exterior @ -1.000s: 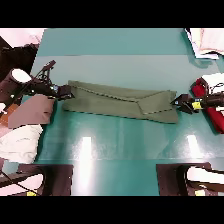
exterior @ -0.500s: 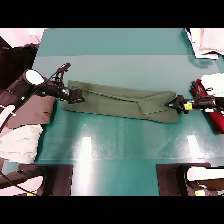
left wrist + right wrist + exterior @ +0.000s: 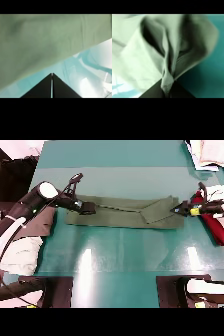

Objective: Fold the shirts.

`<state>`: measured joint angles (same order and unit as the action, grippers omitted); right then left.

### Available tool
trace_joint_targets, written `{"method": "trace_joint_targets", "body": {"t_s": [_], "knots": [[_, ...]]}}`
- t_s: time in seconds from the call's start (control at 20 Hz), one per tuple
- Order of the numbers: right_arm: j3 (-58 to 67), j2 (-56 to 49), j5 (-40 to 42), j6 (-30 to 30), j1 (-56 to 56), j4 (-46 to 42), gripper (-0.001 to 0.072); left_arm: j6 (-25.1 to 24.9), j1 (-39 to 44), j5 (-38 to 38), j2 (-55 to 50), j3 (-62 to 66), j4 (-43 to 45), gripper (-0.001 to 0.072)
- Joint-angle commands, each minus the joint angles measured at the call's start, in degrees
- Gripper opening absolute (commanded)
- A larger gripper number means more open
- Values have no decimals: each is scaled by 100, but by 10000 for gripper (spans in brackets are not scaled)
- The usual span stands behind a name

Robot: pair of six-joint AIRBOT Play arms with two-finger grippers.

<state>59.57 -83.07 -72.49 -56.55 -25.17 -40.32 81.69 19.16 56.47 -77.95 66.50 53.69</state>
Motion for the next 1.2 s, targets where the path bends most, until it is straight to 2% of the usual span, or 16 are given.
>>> {"method": "trace_joint_targets", "body": {"t_s": [0.0, 0.2, 0.5, 0.7, 0.9, 1.05, 1.15], "knots": [[1001, 229, -870, -479, 11, -181, 14, 85, 442, -31, -605, 831, 11, 22], [2186, 256, -1215, -1102, 680, -173, 14, 105, 1051, -31, -1958, 2286, 9, 23], [3414, 254, -813, -1659, 2181, -175, 15, 413, 1480, 35, -3652, 3705, -74, 23], [4218, -61, -892, -1867, 2815, -179, 14, 562, 1425, -302, -3821, 3832, -68, 23], [4791, -503, -957, -1987, 3252, -186, 14, 597, 1399, -297, -3816, 4006, 33, 23], [4944, -739, -957, -2031, 3401, -186, 14, 568, 1187, 203, -3816, 4374, 46, 23], [4942, -833, -949, -2057, 3405, -181, 14, 581, 918, 863, -3810, 4719, 295, 22]]}}
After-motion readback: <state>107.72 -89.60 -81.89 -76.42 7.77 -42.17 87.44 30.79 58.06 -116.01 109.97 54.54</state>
